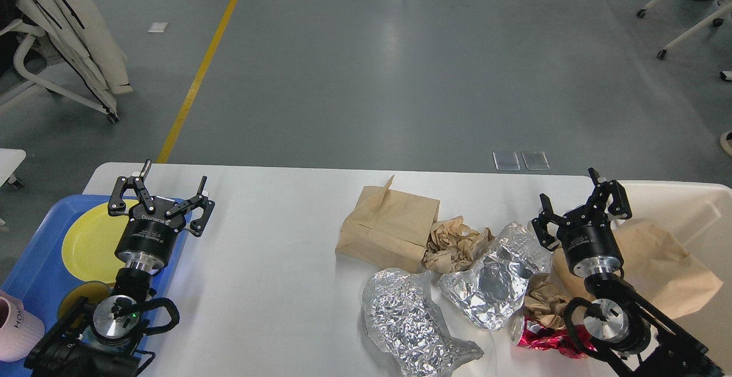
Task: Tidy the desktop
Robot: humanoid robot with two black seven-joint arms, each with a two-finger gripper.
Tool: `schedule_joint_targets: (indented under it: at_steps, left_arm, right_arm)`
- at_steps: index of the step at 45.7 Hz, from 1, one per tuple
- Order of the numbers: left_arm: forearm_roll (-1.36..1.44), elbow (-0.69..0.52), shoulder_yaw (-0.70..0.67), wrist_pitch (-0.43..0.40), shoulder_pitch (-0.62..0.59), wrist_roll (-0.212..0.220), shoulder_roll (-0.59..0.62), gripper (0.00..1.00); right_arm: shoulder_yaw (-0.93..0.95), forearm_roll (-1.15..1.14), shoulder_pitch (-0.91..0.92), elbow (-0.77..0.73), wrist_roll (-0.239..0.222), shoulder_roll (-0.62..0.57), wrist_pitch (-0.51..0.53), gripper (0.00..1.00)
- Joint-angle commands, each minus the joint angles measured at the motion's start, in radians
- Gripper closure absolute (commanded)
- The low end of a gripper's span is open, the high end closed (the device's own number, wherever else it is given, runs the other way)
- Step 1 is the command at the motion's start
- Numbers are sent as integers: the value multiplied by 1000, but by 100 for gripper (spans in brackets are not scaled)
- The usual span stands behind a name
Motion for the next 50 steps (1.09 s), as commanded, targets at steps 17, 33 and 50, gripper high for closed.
schedule_joint_targets:
  at_steps: [17, 33, 50]
  left_arm:
    - [-8, 27, 6, -33, -13, -2, 0, 3]
    - [-8, 27, 6, -33, -13, -2, 0, 3]
    - [-8, 27, 6, -33, -13, -2, 0, 3]
  right_arm:
    - [0, 0, 0, 0, 0, 0, 1, 0]
    - [0, 0, 0, 0, 0, 0, -1, 0]
    - [53, 5, 40, -15, 0, -18, -10, 0]
